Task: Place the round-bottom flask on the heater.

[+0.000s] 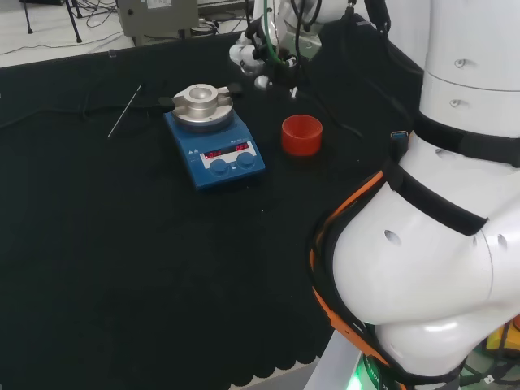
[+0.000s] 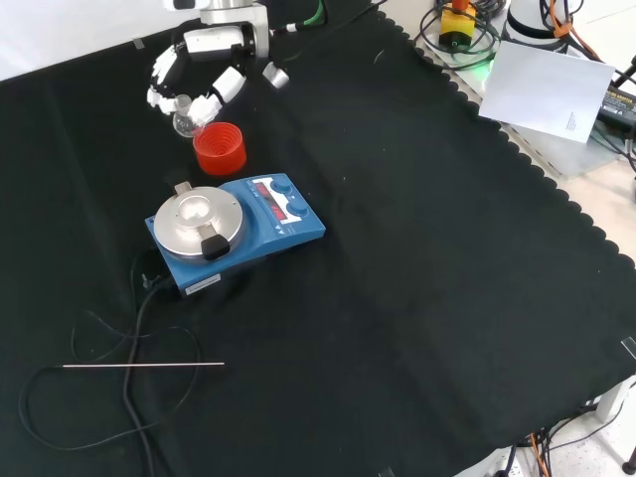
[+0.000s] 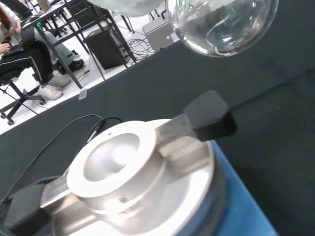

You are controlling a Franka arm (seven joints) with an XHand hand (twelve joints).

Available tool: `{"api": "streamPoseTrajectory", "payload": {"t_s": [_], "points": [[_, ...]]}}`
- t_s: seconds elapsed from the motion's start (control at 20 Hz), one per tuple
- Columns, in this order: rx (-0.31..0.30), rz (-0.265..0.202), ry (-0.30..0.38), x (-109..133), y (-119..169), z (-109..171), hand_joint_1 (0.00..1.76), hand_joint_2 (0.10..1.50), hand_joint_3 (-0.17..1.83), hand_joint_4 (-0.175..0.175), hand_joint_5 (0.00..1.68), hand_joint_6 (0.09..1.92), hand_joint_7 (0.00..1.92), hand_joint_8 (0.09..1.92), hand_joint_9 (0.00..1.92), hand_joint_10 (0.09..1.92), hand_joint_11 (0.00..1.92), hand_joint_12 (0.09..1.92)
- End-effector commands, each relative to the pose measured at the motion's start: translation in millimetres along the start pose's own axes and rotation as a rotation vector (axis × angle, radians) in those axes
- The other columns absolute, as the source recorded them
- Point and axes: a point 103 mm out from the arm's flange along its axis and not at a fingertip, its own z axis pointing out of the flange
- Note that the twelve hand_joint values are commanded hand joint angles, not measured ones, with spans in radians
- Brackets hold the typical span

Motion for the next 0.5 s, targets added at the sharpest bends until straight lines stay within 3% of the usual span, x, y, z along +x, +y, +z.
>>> {"api": "streamPoseTrajectory", "payload": {"t_s": [0.05,0.5], "points": [[0.034,-0.03,0.027,32,11,25,1.09,1.02,0.0,0.142,1.18,0.72,0.7,0.53,0.87,0.46,0.57,1.19],[0.063,-0.065,0.056,59,17,53,1.1,1.02,0.0,0.14,1.18,0.71,0.7,0.53,0.87,0.45,0.57,1.19]]}}
